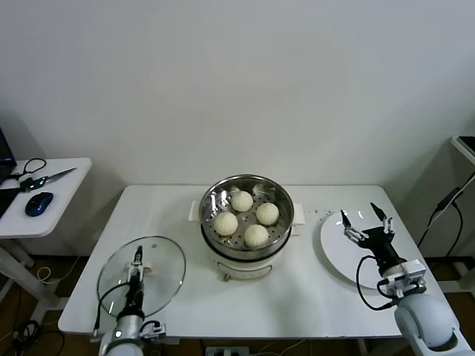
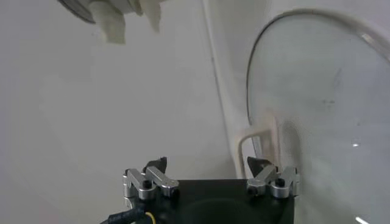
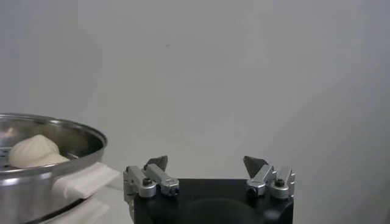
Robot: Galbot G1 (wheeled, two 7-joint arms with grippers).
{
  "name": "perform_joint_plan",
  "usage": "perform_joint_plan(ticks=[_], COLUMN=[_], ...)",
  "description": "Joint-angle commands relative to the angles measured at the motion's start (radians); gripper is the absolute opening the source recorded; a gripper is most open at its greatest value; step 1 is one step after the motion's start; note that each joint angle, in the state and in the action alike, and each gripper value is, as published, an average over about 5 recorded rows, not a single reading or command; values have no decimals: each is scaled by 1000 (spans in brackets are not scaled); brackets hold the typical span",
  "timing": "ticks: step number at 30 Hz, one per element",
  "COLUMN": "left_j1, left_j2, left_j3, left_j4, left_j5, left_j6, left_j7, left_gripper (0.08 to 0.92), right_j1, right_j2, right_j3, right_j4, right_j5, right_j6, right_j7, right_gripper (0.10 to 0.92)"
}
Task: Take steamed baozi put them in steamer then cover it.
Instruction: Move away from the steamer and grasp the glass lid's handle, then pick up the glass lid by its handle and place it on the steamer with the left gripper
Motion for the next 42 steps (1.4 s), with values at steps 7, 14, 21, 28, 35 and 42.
perform_joint_plan(ticks=[7,14,21,28,35,42], left_j1=[-98,-95,-65,18,136,185], left_j2=[9,14,31,64,129,233], left_j3=[0,0,5,19,26,46], left_j4=[112,115,52,-112,-342,-570], left_j5=[-17,-34,-67,-119,-162,-196], left_j6=[4,-2,-4,19,116,228], left_j7=[-30,-27,-15,-3,1,60], left_gripper=[806,619,420,221,151,151], right_j1=[-10,-9,-3,4,11,34], right_j2=[17,22,24,21,8,2], right_j3=[11,15,15,15,18,11], right_j4=[-12,-15,-21,-27,-40,-69], right_j5=[-30,-36,-41,-42,-42,-49], right_j6=[8,12,20,25,28,32], right_j7=[-16,-23,-28,-30,-31,-36], right_gripper=[823,823,823,823,823,823])
